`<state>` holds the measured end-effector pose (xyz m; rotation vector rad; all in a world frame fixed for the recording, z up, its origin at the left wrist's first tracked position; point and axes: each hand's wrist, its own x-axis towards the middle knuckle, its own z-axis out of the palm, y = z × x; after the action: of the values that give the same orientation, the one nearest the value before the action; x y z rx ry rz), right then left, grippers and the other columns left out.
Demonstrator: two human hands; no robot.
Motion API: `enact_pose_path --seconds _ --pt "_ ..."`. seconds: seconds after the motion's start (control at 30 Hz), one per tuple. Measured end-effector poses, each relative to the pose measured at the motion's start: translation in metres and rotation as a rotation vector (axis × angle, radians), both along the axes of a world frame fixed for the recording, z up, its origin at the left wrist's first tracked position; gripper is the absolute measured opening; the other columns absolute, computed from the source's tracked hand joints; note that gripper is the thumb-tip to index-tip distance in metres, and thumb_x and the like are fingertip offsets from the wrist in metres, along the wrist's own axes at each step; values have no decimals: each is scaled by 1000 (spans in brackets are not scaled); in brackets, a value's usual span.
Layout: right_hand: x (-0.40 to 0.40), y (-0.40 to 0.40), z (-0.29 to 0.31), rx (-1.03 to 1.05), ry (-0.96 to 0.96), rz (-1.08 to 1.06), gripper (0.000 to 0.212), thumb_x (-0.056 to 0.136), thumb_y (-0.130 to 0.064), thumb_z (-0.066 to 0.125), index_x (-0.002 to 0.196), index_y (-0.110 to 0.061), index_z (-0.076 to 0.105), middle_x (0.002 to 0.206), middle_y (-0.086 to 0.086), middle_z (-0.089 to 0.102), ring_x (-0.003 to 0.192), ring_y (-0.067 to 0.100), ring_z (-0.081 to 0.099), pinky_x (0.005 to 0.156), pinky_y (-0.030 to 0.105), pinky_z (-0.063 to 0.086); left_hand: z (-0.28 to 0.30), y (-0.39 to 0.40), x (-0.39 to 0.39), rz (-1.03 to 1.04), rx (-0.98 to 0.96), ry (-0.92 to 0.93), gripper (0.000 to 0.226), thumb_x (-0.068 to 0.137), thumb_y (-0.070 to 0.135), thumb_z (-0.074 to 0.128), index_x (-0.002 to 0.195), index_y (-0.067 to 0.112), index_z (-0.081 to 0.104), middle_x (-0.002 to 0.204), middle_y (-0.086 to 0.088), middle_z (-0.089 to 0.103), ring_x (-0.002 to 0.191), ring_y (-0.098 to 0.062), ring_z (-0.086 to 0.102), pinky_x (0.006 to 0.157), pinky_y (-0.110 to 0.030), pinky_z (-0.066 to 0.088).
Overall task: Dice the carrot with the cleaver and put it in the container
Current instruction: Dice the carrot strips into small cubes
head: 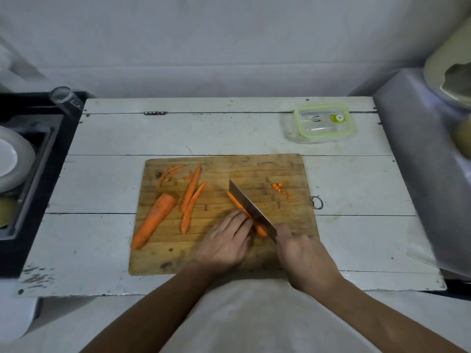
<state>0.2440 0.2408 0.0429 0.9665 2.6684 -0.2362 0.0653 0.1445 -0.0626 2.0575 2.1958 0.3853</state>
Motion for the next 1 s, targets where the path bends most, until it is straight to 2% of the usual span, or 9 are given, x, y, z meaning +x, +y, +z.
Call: enact_pose_path --seconds 0.1,0.3,0.43,0.57,0.73,0.83,0.93,1.0 --pt "1 0 1 -21 -20 20 44 81 -14 68 117 -19 41 82 0 70 71 26 69 54 31 33 1 0 0 -1 -12 23 48 99 38 45 138 18 62 144 -4 57 141 -20 43 109 -36 44" --pt "-3 1 4 -54 5 30 43 82 -5 57 118 -16 35 94 4 69 84 29 70 61 34 36 5 -1 -3 -61 -59 8 45 99 40 46 138 23 61 145 -6 54 142 -25 42 110 -44 46" --pt "0 3 -2 -98 65 -21 40 89 -10 56 120 -19 31 96 2 69 84 27 69 63 33 37 10 -3 -5 -136 -99 17 47 99 47 47 140 28 57 150 -6 48 145 -28 36 117 -47 36" --pt "7 5 -8 -133 118 -102 19 102 -17 43 117 -21 32 97 4 68 86 30 67 64 33 36 11 -8 -5 -145 -101 55 50 101 49 44 144 24 55 150 -11 47 145 -31 36 119 -51 34" --pt "12 4 -9 -106 141 -64 20 101 -17 42 121 -19 37 94 4 68 79 28 66 61 32 35 12 -8 -4 -156 -93 95 51 101 48 45 144 22 56 151 -12 49 146 -31 36 121 -46 21" --pt "13 0 -7 -80 149 -21 23 96 -14 56 115 -17 43 81 3 68 64 26 65 54 29 34 14 -8 -4 -160 -128 99 52 101 48 43 146 23 53 154 -13 46 148 -30 34 121 -45 16" --pt "15 -2 -9 16 178 -14 47 65 -8 86 94 -14 50 51 0 56 35 20 51 42 23 20 15 -7 -4 -162 -145 95 52 101 47 42 145 23 53 154 -14 45 148 -30 34 121 -46 19" --pt "15 -3 -11 22 191 -18 52 57 -4 89 91 -13 51 46 -2 53 30 20 48 42 20 16 14 -6 -4 -164 -153 87 52 101 47 42 145 22 52 154 -14 45 148 -31 33 121 -48 23"
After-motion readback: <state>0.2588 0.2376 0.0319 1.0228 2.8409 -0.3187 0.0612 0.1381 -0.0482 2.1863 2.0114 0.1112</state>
